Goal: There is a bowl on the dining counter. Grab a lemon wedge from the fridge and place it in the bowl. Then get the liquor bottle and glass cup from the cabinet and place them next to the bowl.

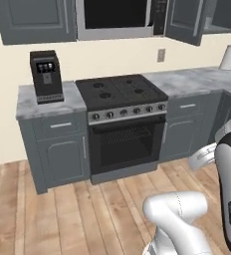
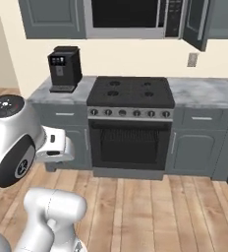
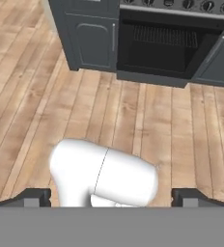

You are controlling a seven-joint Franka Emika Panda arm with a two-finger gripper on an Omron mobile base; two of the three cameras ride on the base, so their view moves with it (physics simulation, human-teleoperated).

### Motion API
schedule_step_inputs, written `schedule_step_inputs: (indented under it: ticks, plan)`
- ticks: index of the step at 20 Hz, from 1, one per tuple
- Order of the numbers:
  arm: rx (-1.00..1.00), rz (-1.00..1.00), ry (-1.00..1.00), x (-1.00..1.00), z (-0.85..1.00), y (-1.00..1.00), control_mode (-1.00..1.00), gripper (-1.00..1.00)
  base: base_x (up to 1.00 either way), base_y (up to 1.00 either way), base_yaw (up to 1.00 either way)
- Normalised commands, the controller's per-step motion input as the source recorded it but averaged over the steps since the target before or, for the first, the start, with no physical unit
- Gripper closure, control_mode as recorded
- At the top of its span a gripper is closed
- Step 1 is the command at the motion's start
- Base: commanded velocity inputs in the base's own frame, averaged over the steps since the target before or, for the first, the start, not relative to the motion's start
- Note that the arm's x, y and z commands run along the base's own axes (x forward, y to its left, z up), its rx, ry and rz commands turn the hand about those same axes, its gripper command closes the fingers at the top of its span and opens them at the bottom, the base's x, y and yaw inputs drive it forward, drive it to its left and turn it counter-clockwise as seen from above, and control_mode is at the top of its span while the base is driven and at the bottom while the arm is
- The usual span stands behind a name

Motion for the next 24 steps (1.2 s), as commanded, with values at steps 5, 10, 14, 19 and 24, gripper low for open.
schedule_step_inputs:
  ticks: [5,10,14,19,24]
  plan:
    - [0.00,0.00,0.00,0.00,0.00,0.00,1.00,-1.00,0.69,-0.74,0.09]
    - [0.00,0.00,0.00,0.00,0.00,0.00,1.00,-1.00,0.64,-0.70,0.08]
    - [0.00,0.00,0.00,0.00,0.00,0.00,1.00,-1.00,0.52,-0.71,0.05]
    - [0.00,0.00,0.00,0.00,0.00,0.00,1.00,-1.00,0.43,-0.59,0.00]
    - [0.00,0.00,0.00,0.00,0.00,0.00,1.00,-1.00,0.40,-0.48,-0.03]
